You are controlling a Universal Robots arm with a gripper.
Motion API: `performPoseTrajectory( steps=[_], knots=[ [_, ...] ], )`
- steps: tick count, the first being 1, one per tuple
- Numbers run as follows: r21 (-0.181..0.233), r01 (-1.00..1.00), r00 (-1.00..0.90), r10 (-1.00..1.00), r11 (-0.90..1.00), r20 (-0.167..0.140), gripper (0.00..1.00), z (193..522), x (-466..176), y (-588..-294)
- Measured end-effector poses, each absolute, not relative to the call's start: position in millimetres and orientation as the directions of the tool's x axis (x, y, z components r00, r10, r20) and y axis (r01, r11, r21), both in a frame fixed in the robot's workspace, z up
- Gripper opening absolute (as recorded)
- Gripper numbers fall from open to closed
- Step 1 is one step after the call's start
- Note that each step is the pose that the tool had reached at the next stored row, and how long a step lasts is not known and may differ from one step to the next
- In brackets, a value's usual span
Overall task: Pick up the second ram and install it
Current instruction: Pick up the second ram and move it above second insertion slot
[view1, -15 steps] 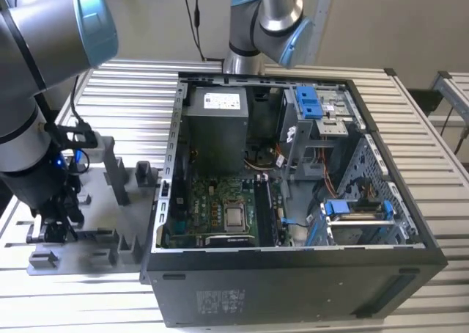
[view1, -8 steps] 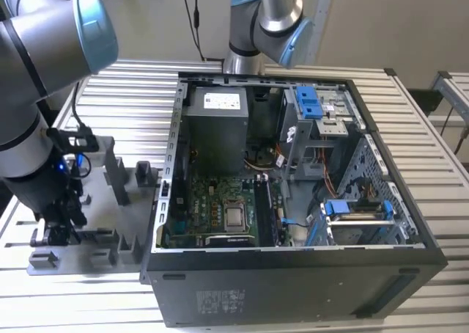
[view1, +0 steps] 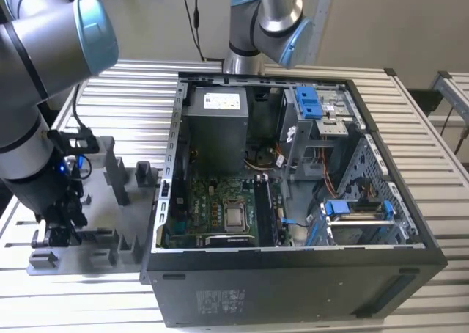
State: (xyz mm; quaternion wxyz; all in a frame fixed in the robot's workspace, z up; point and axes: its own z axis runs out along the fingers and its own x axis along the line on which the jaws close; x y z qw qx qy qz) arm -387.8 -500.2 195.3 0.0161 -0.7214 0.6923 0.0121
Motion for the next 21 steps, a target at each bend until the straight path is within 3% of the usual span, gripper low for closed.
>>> performPoseTrajectory(
  steps=[9,10,11,13,15,21],
  knots=[
    [-0.006,-0.999,0.041,-0.998,-0.041,-0.04,0.4,194.9,-387.8,-500.2],
    [-0.006,-0.999,0.041,-0.998,-0.041,-0.04,0.32,195.0,-387.8,-500.3],
    [-0.006,-0.999,0.041,-0.998,-0.041,-0.04,0.32,195.0,-387.8,-500.3],
    [-0.006,-0.999,0.041,-0.998,-0.041,-0.04,0.19,194.9,-387.8,-500.3],
    [-0.006,-0.999,0.041,-0.998,-0.041,-0.04,0.14,194.9,-387.8,-500.2],
    [-0.006,-0.999,0.041,-0.998,-0.041,-0.04,0.14,194.8,-387.8,-500.2]
  ],
)
